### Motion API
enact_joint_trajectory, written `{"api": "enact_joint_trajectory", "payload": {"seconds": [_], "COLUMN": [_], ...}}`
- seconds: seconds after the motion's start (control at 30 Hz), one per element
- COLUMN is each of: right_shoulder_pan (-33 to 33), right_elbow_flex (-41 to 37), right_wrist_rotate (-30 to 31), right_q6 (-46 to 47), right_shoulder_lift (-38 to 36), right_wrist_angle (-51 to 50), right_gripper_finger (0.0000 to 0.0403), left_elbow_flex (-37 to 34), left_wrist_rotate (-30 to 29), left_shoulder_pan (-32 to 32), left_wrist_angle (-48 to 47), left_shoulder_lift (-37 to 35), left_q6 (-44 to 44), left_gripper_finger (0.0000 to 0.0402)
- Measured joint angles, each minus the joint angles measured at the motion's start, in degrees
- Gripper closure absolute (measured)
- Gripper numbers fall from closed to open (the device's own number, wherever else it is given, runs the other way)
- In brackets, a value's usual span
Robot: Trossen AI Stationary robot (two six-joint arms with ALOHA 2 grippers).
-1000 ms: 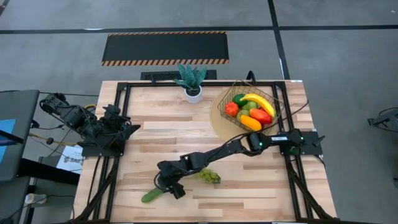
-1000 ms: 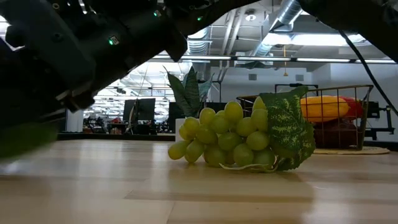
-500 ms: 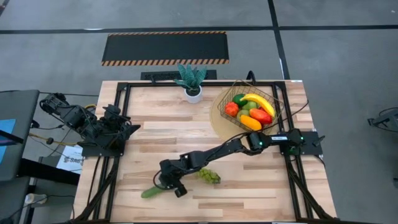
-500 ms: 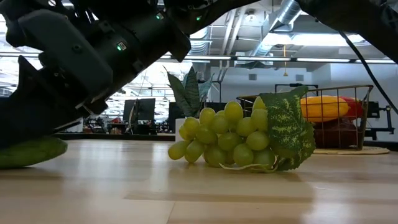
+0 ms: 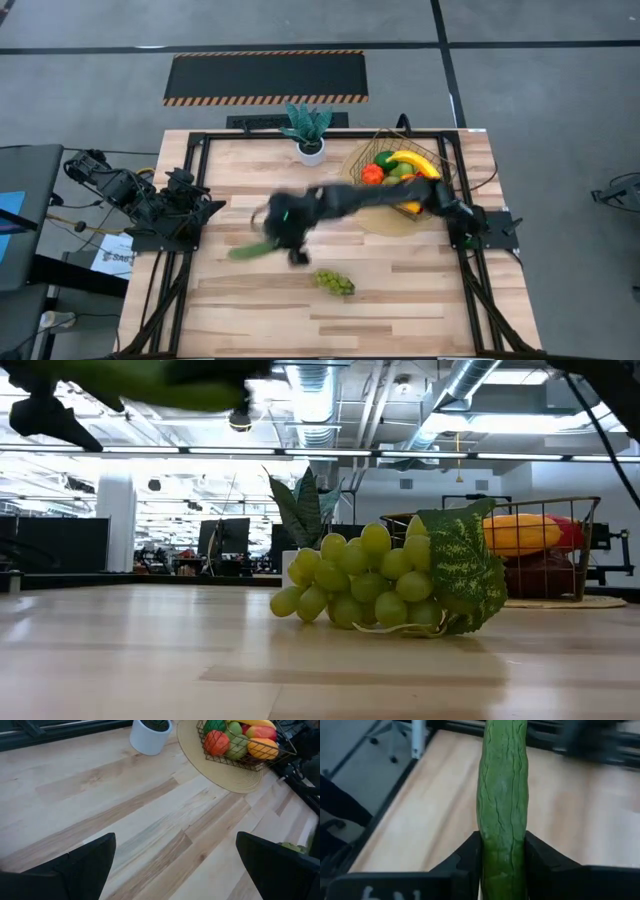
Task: Build produce basket
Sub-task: Put the green cucumber into the wire basket
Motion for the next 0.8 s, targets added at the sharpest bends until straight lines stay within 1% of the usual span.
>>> {"api": "enact_joint_trajectory", "payload": {"seconds": [0.23,0.37,0.47,0.53,0.6,0.67,0.8], "right_shoulder_pan": [-11.27,-17.58,-22.18,-25.29,-28.48,-31.44,-36.68], "right_elbow_flex": [0.05,0.01,-2.06,-6.39,-12.43,-20.27,-38.6], "right_wrist_rotate": [0.4,3.7,4.49,4.57,4.58,4.63,4.65], "right_q6": [-5.18,-7.99,-10.61,-11.7,-13.23,-15.18,-19.03], "right_shoulder_lift": [-15.94,-23.01,-27.97,-32.06,-36.66,-41.48,-50.85], "right_wrist_angle": [-24.62,-38.38,-44.38,-45.19,-44.21,-41.32,-31.19], "right_gripper_finger": [0.029,0.0286,0.0286,0.0286,0.0286,0.0285,0.0285], "left_elbow_flex": [0.0,0.0,0.0,0.0,0.0,0.0,0.0], "left_wrist_rotate": [-0.09,-1.13,-2.68,-3.56,-4.52,-5.41,-7.03], "left_shoulder_pan": [0.0,0.0,0.0,0.0,0.0,0.01,0.0], "left_wrist_angle": [-0.01,-0.02,-0.03,-0.04,-0.04,-0.04,-0.04], "left_shoulder_lift": [-0.01,-0.02,-0.02,0.0,-0.02,0.0,-0.02], "left_q6": [-0.03,-0.94,-1.6,-2.03,-2.65,-3.16,-4.16], "left_gripper_finger": [0.0003,0.0003,0.0003,0.0003,0.0003,0.0003,0.0003]}}
